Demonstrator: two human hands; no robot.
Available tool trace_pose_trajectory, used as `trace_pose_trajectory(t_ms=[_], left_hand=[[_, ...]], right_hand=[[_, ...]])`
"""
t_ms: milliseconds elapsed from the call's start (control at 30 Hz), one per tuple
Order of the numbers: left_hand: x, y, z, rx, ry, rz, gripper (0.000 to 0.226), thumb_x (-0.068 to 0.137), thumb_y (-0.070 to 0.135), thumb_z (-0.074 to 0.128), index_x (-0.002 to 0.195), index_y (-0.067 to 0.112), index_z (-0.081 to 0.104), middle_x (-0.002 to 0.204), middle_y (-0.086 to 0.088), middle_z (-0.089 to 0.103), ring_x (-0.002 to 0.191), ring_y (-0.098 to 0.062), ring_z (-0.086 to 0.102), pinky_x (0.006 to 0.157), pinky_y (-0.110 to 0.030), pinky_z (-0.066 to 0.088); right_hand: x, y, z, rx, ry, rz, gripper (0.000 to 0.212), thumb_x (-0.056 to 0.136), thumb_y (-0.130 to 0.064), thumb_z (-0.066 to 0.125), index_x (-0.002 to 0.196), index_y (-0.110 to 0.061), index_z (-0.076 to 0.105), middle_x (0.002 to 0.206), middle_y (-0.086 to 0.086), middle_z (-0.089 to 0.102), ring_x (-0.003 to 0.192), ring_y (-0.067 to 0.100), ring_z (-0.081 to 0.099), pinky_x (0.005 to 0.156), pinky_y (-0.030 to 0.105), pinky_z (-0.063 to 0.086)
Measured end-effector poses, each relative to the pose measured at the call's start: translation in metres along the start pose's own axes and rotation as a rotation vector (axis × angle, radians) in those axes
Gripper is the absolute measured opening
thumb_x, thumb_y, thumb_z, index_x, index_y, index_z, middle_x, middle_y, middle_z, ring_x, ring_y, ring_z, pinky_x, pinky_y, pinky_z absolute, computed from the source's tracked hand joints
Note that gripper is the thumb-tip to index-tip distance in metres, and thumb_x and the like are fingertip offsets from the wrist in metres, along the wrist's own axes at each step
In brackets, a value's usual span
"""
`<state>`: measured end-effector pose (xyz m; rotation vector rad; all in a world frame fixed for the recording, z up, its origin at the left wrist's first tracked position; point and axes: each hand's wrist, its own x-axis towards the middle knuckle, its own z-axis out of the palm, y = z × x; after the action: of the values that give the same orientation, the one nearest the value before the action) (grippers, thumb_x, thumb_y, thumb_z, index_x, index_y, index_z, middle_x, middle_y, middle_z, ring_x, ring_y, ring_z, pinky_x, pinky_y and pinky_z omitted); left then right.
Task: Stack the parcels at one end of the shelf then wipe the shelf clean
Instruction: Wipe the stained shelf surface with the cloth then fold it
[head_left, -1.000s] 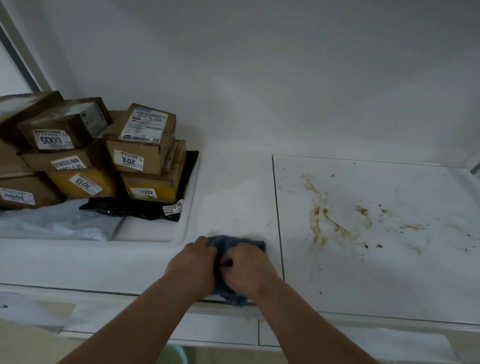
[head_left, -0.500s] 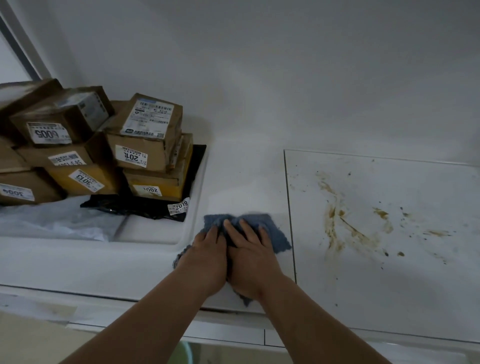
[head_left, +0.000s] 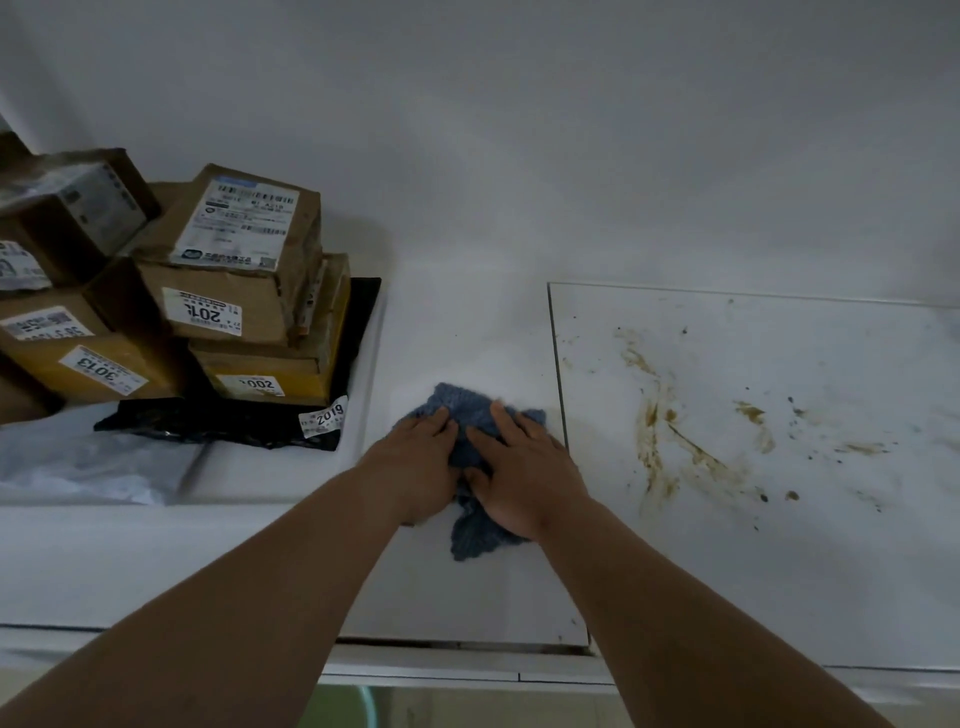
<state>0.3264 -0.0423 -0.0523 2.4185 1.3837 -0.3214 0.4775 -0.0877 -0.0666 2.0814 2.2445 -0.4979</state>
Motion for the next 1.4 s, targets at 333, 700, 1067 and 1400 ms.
trace_pose_trajectory(t_ms=[333, 700, 1067, 1400], left_hand=[[-0.035, 0.024, 0.017, -0.055, 0.188, 0.037, 0.023, 0.087, 0.035, 0.052, 0.106, 0.025, 0.059, 0.116, 0.005, 0.049, 0.106, -0.017, 0.045, 0.093, -0.033, 0.044], [-0.052, 0.029, 0.005, -0.586, 0.411, -0.280, 0.007, 0.085, 0.025, 0.064, 0.091, 0.021, 0.065, 0.093, 0.000, 0.064, 0.085, -0.016, 0.062, 0.068, -0.021, 0.041], [-0.069, -0.014, 0.022, -0.281, 0.594, -0.294, 0.025, 0.082, 0.015, 0.058, 0.106, 0.012, 0.065, 0.110, -0.005, 0.061, 0.104, -0.027, 0.054, 0.085, -0.036, 0.044], [-0.061, -0.028, 0.023, -0.192, 0.614, -0.307, 0.027, 0.077, 0.010, 0.057, 0.103, 0.012, 0.062, 0.103, -0.007, 0.062, 0.102, -0.030, 0.055, 0.083, -0.039, 0.042]], right_hand=[[-0.051, -0.006, 0.001, 0.001, 0.114, -0.015, 0.045, 0.087, -0.049, 0.045, 0.130, -0.038, 0.053, 0.132, -0.004, 0.051, 0.126, 0.030, 0.040, 0.105, 0.044, 0.030], [-0.052, -0.015, -0.013, 0.637, 0.293, 0.138, 0.022, 0.092, -0.022, 0.056, 0.113, -0.018, 0.062, 0.111, 0.004, 0.060, 0.094, 0.019, 0.061, 0.082, 0.025, 0.048], [-0.019, -0.074, 0.023, 0.193, 0.155, -0.131, 0.059, 0.101, -0.033, 0.038, 0.155, -0.029, 0.014, 0.165, 0.003, 0.000, 0.151, 0.028, -0.006, 0.122, 0.042, -0.004], [0.026, -0.075, 0.006, 0.081, 0.157, -0.203, 0.055, 0.099, -0.024, 0.040, 0.151, -0.031, 0.024, 0.164, -0.006, 0.004, 0.151, 0.020, -0.001, 0.121, 0.045, -0.002]])
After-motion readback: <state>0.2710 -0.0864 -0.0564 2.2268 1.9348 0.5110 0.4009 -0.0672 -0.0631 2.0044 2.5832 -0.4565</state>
